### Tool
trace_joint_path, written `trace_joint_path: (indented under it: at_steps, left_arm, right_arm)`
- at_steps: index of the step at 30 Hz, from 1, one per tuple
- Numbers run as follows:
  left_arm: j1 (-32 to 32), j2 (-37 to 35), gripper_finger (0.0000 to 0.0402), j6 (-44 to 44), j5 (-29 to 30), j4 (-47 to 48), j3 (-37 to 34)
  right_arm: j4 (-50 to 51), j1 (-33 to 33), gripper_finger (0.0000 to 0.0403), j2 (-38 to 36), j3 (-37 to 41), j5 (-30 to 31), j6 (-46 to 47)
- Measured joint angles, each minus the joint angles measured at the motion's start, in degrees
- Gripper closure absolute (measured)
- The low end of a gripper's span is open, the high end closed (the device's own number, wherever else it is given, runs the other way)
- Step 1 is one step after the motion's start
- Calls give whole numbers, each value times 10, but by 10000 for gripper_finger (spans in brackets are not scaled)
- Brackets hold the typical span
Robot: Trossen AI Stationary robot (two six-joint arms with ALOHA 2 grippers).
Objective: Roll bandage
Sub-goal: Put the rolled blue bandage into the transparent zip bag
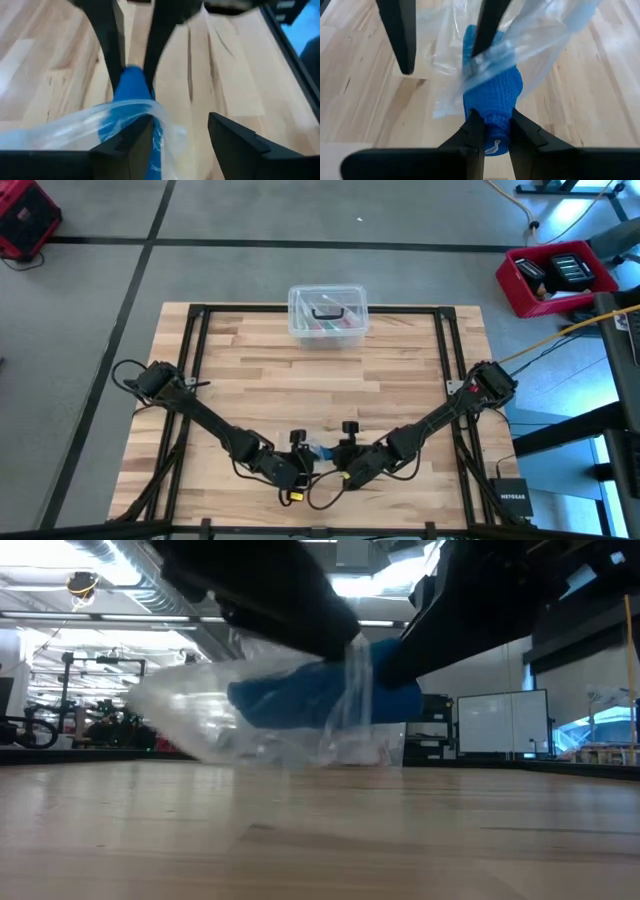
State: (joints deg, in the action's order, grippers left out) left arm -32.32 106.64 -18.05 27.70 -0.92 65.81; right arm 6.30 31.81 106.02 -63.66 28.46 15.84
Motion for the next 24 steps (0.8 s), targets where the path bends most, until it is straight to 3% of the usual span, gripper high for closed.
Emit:
trace_joint_path:
  at_steps: [10, 17, 24]
  left_arm:
    - [-2, -21, 226, 33, 10, 10, 0]
    - [5, -20, 227, 39, 10, -5, 0]
    - [-11, -19, 227, 36, 19, -22, -1]
  right_arm:
    - [-8, 0, 341, 1, 0, -4, 4]
    - [-85, -1, 341, 4, 0, -56, -32]
    - [-125, -21, 341, 28, 0, -14, -44]
